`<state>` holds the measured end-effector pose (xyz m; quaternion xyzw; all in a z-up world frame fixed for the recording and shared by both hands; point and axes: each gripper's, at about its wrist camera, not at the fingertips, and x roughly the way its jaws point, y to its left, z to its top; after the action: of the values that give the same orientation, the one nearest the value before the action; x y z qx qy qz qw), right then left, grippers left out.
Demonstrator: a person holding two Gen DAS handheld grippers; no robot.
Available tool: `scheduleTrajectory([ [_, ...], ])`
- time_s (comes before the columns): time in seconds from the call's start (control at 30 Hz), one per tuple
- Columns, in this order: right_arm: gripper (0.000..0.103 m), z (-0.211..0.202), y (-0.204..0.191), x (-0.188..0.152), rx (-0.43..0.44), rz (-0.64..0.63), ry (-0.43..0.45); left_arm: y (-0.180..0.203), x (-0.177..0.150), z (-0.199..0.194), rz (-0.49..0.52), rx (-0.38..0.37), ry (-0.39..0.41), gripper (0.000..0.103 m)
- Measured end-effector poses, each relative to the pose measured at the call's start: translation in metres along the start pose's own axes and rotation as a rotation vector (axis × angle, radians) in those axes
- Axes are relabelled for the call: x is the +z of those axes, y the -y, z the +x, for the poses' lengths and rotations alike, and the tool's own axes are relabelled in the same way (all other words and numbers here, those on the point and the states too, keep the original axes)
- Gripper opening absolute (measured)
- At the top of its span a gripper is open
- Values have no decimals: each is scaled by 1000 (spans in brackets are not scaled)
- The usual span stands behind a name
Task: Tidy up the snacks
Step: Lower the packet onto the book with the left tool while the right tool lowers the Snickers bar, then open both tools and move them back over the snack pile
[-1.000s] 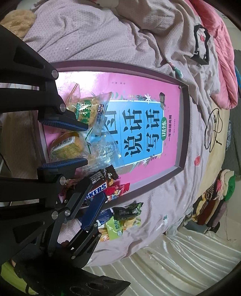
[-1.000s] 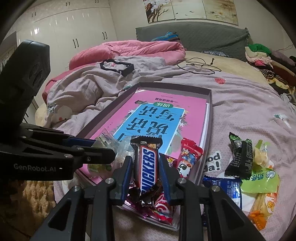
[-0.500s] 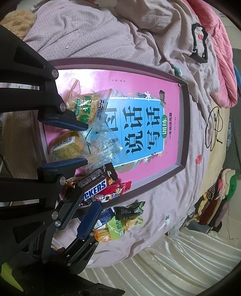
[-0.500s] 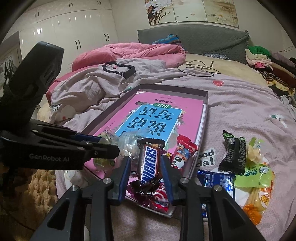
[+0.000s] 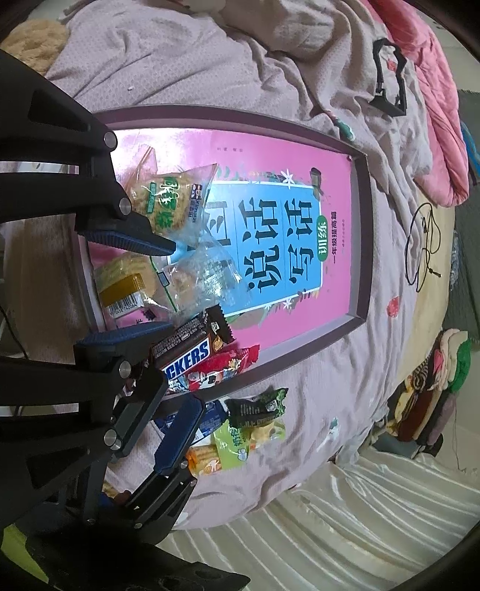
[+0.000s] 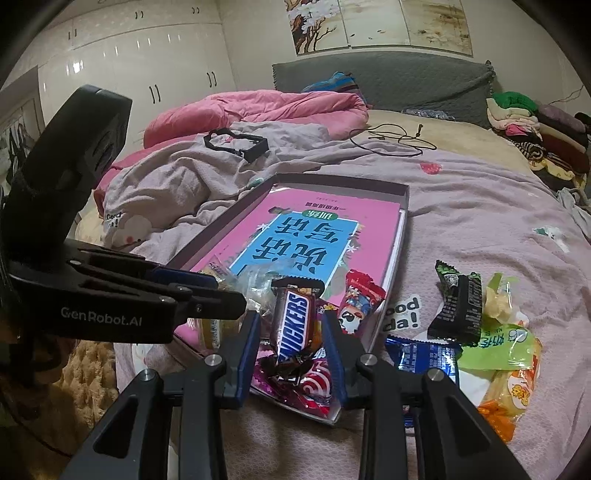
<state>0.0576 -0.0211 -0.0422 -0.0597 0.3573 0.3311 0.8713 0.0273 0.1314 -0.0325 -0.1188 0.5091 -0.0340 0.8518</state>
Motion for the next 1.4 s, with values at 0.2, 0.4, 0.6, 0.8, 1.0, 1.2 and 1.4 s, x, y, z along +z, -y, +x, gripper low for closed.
scheduleTrajectory([
  [0.2, 48, -3, 3, 1, -6, 16, 10, 5, 1, -6, 7, -1, 20, 54],
  [0.4, 51, -6, 2, 2, -14, 19, 19, 7, 3, -12, 8, 4, 36, 64],
  [0.6, 54, -10, 4, 2, -24, 26, 28, 8, 4, -18, 7, 4, 63, 75],
  [0.8, 59, -17, 10, 3, -43, 42, 46, 11, 6, -24, 5, 11, 88, 78],
  [1.0, 61, -25, 18, 3, -63, 56, 64, 14, 8, -30, 5, 10, 106, 79],
  [1.2, 62, -31, 25, 5, -79, 72, 80, 20, 8, -34, 14, 8, 115, 79],
  [1.4, 62, -39, 34, 4, -95, 86, 95, 27, 10, -40, 18, 1, 131, 79],
])
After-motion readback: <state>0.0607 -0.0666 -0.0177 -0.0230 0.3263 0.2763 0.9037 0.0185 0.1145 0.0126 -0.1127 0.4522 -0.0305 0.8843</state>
